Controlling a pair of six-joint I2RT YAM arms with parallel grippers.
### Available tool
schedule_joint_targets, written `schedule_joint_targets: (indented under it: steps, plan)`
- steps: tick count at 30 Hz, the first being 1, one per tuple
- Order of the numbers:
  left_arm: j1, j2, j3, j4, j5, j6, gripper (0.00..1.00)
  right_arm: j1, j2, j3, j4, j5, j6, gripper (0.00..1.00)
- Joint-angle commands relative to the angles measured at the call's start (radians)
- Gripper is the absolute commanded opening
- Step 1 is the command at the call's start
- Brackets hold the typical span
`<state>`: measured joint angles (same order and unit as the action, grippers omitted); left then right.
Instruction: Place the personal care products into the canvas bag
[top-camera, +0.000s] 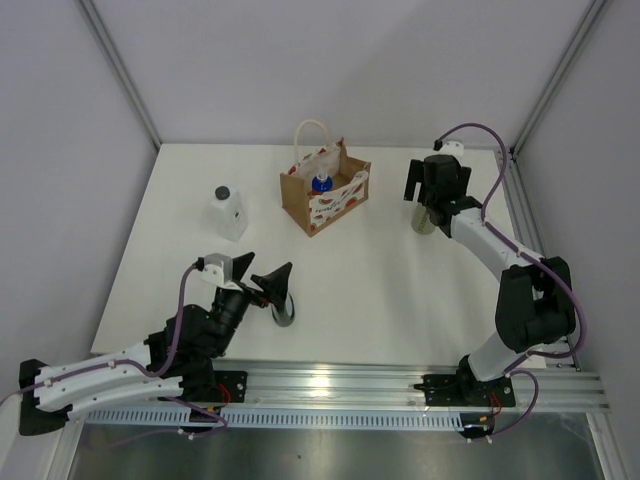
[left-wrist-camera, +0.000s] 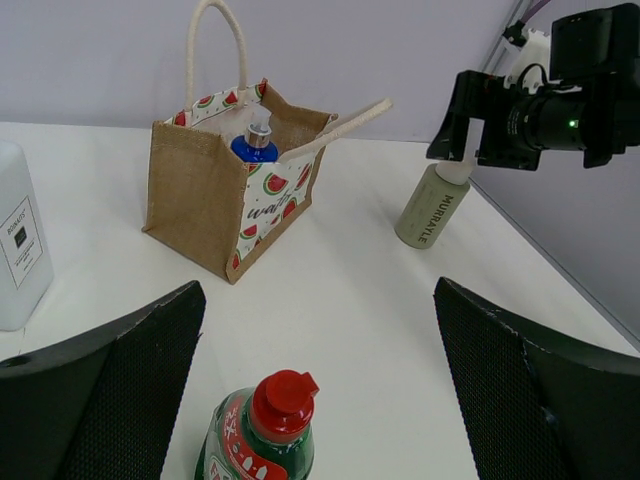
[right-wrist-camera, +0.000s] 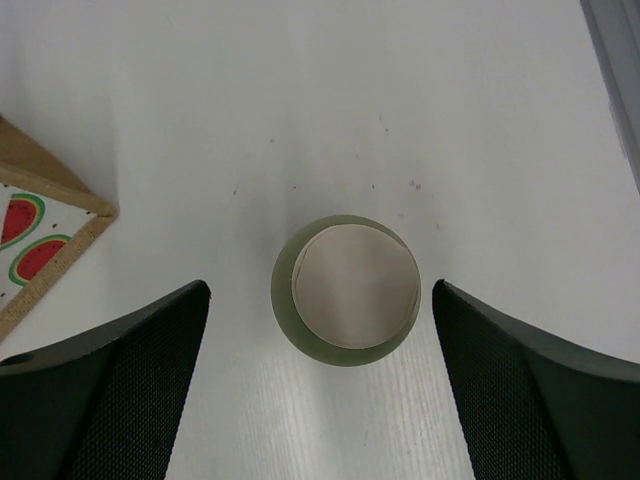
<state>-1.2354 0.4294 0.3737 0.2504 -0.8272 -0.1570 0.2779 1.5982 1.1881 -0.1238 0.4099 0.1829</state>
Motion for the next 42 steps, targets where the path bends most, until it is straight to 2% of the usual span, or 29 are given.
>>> schedule_joint_targets:
  steps: [1, 15, 25, 33, 36, 37, 39, 40, 42]
  plan:
    - [-0.007, -0.001, 0.010, 0.030, -0.001, -0.007, 0.99, -0.019, 0.023, -0.021, 0.073, -0.042, 0.006, 0.96]
    - [-0.007, 0.009, 0.010, 0.035, 0.002, -0.006, 0.99, -0.054, 0.068, -0.091, 0.112, -0.051, 0.023, 0.97]
    - [-0.007, 0.019, 0.011, 0.041, -0.004, 0.000, 0.99, -0.095, 0.095, -0.142, 0.239, -0.134, 0.018, 0.95]
    - [-0.006, 0.034, 0.011, 0.049, -0.007, 0.008, 0.99, -0.109, 0.143, -0.153, 0.295, -0.198, 0.004, 0.88]
    - [-0.006, 0.037, 0.011, 0.049, -0.009, 0.010, 0.99, -0.108, 0.137, -0.162, 0.314, -0.209, -0.005, 0.78]
    - [-0.006, 0.037, 0.013, 0.050, -0.009, 0.013, 0.99, -0.109, 0.138, -0.162, 0.316, -0.210, -0.006, 0.67]
    - [-0.006, 0.035, 0.011, 0.050, -0.010, 0.011, 0.99, -0.108, 0.137, -0.162, 0.314, -0.217, -0.013, 0.55]
    - [-0.006, 0.035, 0.011, 0.049, -0.010, 0.013, 0.99, -0.109, 0.135, -0.162, 0.314, -0.215, -0.013, 0.42]
    - [-0.006, 0.032, 0.011, 0.050, -0.010, 0.013, 0.99, -0.109, 0.125, -0.162, 0.312, -0.220, -0.019, 0.32]
